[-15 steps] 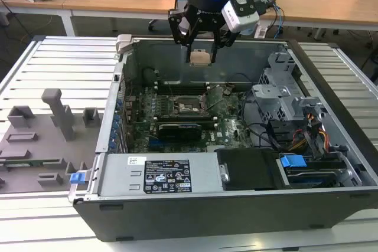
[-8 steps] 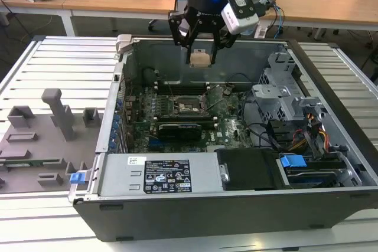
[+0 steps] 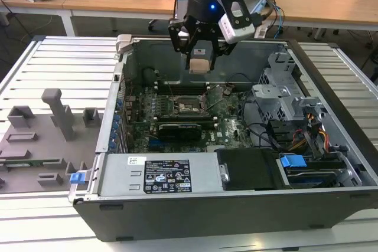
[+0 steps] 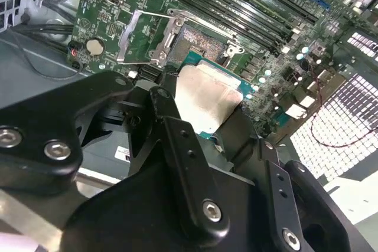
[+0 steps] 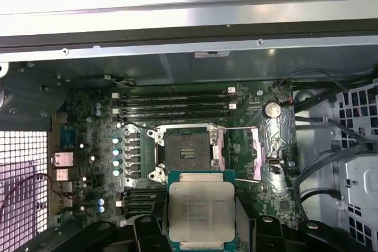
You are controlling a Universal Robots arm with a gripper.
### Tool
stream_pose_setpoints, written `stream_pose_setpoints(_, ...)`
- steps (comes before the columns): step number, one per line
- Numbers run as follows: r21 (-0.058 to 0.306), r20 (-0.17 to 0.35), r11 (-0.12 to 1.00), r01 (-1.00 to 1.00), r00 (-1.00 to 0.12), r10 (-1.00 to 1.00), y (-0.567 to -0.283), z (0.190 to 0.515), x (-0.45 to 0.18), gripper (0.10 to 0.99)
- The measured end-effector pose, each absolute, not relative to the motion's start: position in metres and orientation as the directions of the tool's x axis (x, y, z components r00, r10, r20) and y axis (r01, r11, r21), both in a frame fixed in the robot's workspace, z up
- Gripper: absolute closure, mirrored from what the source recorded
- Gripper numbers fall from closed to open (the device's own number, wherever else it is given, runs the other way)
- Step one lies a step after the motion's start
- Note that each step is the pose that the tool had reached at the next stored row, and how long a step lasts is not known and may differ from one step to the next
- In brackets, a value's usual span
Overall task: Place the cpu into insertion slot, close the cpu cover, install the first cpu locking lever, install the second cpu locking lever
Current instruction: 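Place the cpu into insertion slot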
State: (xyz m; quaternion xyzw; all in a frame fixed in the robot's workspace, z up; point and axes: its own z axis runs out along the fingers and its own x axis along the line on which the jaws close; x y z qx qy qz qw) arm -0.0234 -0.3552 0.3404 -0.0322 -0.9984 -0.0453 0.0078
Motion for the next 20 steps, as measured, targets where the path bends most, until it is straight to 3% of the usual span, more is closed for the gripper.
stream_pose_setpoints(8, 0.090, 0.018, 0.980, 0.175, -0.985, 0.174, -0.355, 0.321, -0.023, 0.545)
stream_pose_setpoints(20, 0.090, 0.018, 0.913, 0.398, -0.917, 0.398, -0.355, 0.320, -0.023, 0.545)
